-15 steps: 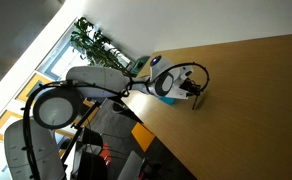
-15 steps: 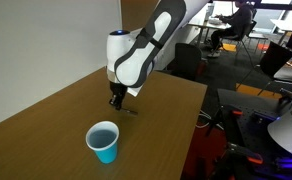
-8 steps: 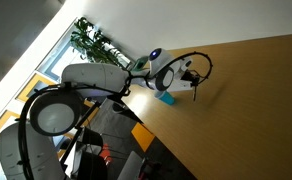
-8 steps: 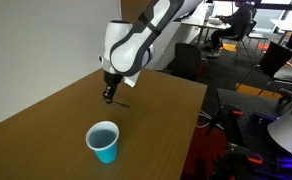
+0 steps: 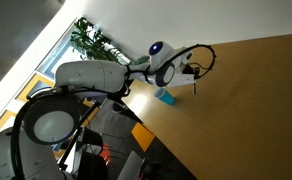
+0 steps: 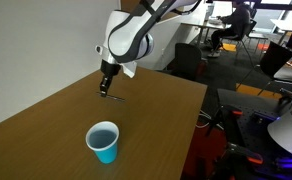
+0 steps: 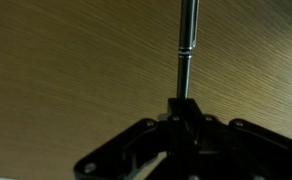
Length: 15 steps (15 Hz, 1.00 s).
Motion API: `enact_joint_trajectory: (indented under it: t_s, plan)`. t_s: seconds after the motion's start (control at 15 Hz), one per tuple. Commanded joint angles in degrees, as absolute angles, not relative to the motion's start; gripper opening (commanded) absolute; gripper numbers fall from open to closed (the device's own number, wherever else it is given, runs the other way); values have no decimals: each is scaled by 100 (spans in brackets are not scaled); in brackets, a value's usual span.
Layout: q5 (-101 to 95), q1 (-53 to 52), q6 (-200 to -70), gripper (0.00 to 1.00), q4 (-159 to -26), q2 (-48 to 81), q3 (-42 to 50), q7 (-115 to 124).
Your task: Put the black pen inside the blue cup
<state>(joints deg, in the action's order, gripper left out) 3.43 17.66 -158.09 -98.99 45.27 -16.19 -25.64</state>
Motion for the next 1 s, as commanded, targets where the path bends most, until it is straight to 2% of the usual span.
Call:
enact_joint_trajectory:
  t_s: [0.0,0.4,0.93]
  plan:
    - [532,1781,-15595,3,-10184,4166,-1709,-2538]
    - [735,1632,-15841,3,-11048,3531,-1568,-2154]
    - [1152,2464,-15692,3,-11518,3182,-2422,-3758]
